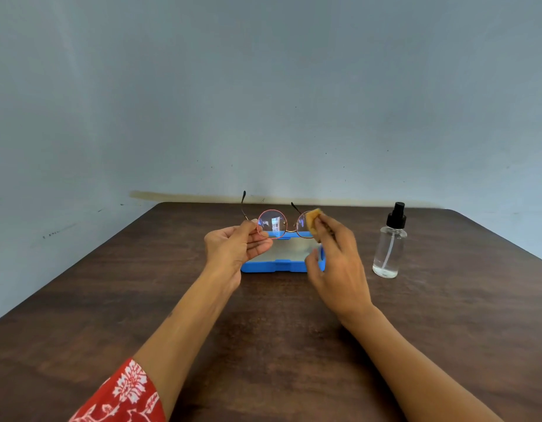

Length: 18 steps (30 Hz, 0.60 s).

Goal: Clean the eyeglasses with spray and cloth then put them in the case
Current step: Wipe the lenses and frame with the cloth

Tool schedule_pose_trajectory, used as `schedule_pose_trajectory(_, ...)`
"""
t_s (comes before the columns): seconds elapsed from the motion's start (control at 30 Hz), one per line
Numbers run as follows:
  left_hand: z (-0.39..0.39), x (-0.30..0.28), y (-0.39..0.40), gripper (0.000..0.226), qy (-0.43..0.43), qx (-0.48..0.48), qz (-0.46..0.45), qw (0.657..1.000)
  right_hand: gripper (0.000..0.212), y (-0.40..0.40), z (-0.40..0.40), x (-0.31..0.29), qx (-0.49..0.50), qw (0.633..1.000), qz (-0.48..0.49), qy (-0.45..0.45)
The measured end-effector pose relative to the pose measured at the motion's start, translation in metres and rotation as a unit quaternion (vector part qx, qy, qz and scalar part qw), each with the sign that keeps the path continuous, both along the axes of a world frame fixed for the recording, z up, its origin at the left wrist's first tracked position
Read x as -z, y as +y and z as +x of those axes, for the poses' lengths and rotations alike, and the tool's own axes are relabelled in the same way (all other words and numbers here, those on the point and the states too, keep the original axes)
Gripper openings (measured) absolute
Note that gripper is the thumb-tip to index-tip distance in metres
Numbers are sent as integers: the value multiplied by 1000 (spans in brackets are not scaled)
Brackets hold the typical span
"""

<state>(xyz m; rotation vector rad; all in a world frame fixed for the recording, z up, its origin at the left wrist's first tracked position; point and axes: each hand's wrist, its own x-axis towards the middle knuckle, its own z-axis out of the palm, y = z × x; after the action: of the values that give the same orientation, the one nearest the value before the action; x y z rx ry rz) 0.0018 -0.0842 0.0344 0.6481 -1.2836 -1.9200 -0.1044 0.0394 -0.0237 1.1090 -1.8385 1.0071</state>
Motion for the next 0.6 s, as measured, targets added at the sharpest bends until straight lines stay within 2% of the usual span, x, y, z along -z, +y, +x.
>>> schedule_pose_trajectory(0.13, -3, 1, 2, 13, 1, 8, 6, 1000, 54, 3, -4, 1, 27, 999, -13, -16)
schedule_pose_trajectory(0.3, -1, 1, 3, 13, -2, 5, 5, 1000, 48, -6, 12, -1, -20, 994, 65, 83)
schedule_pose_trajectory(0.37, 0, 0, 1, 11, -4, 4, 5, 1000, 47, -4, 9, -2, -20, 997, 45, 60)
schedule_pose_trajectory(0.47, 0, 0, 1, 11, -4, 5, 4, 1000, 51, 5, -2, -2, 10, 999, -36, -25)
schedule_pose_trajectory(0.6, -1, 1, 4, 14, 1, 8, 5, 1000, 52, 6, -3, -2, 23, 999, -28, -8)
